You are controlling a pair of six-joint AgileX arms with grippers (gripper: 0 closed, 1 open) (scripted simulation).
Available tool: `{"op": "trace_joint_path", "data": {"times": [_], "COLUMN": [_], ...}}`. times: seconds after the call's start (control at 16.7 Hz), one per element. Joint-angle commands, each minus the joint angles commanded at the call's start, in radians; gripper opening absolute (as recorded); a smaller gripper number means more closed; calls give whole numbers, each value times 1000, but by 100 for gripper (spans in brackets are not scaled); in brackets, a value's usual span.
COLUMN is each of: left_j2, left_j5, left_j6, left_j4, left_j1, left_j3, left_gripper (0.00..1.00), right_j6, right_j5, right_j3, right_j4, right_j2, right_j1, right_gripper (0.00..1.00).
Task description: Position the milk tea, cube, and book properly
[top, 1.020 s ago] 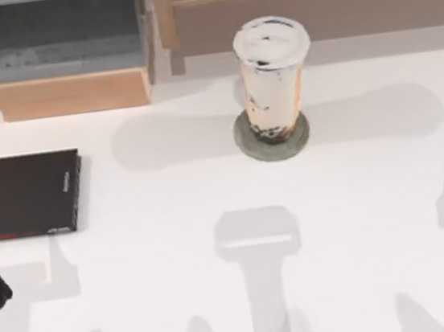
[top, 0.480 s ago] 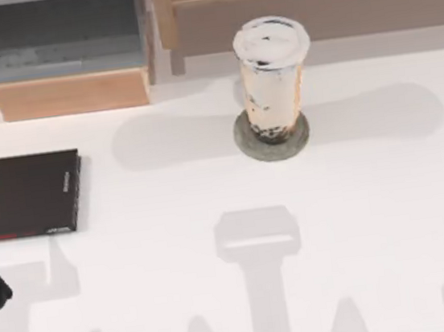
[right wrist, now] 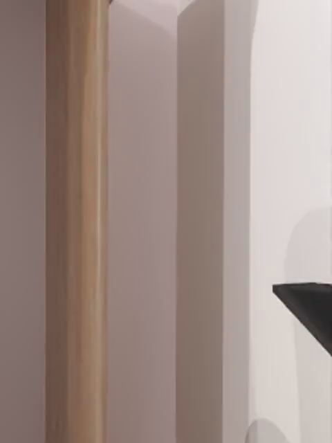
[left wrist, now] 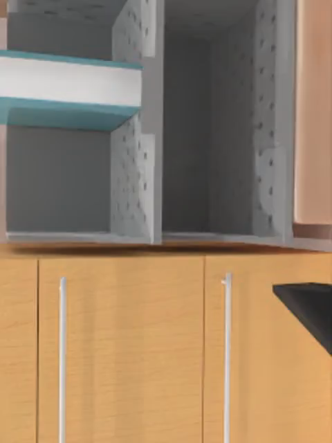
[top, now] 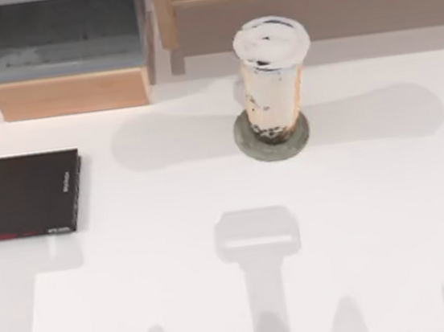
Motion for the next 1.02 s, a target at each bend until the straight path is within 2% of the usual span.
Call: {"op": "trace_joint_path", "data": {"times": [0.24, 0.72, 1.02], "left_j2": [352, 1238, 1590], "left_j5": [-35, -110, -143], "left_j6": [0, -1, -1], "left_j4": [126, 398, 515], "left_j1": [-42, -133, -172], "left_j3": [242, 766, 993], "left_gripper": [100, 100, 100], "right_j6": [0, 0, 0], "right_j5": [0, 0, 0], "right_j3": [0, 0, 0], "right_j4": [0, 0, 0], "right_j2": [0, 0, 0], "right_j1": [0, 0, 0], "right_gripper": [100, 100, 100]}}
